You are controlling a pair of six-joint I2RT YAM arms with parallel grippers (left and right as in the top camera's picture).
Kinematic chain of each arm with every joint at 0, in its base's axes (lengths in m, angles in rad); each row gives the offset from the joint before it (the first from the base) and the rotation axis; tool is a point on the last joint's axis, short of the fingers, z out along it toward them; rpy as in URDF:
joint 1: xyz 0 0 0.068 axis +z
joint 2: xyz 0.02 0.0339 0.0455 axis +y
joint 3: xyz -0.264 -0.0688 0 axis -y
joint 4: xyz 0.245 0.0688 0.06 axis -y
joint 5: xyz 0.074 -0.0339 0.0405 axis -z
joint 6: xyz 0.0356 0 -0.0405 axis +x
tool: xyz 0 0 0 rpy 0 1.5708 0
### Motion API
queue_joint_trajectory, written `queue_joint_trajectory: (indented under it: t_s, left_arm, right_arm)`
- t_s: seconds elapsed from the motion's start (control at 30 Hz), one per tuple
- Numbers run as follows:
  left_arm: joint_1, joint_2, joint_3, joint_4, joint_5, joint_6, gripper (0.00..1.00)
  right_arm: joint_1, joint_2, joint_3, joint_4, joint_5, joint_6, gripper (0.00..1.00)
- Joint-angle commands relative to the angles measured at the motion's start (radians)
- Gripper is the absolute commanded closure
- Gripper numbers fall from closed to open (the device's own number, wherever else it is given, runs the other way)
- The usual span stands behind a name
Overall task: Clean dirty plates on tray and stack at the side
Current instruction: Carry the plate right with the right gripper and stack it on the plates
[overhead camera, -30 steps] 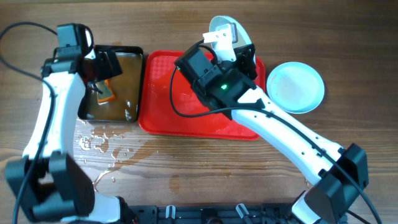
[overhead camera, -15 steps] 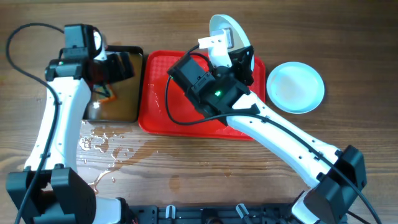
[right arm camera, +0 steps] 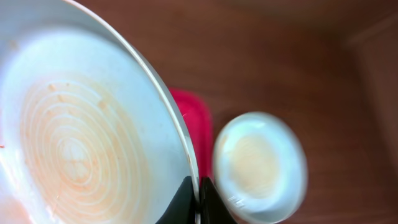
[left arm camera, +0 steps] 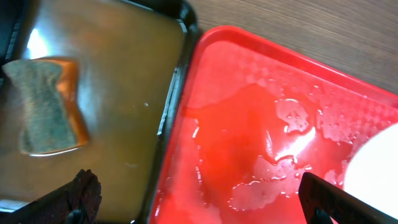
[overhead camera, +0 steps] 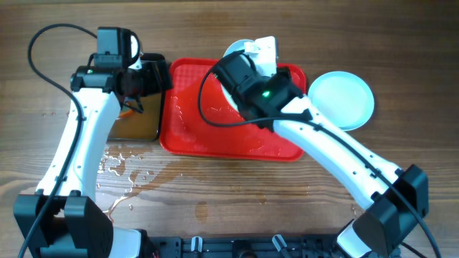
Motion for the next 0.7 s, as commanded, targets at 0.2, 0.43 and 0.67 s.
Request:
queue_joint_trajectory:
  t_s: [0.2,0.43,0.67]
  left_arm:
    - [-0.097,0.014,0.014,0.05,0.016,-0.019,0.0]
    - [-0.159,0.08,0.014,0.088,0.016,-0.019,0.0]
    - [-0.19,0.127,0.014,0.132,0.016,-0.019,0.0]
  right_arm:
    - [-0.48,-0.034,-0.003,-0.012,-0.777,-0.179,0.96]
    - [-0.813,-0.034,-0.056,-0.037,-0.789,-0.155,0.96]
    - [-1.027,-0.033,-0.286,0.085,-0.786,-0.076,0.96]
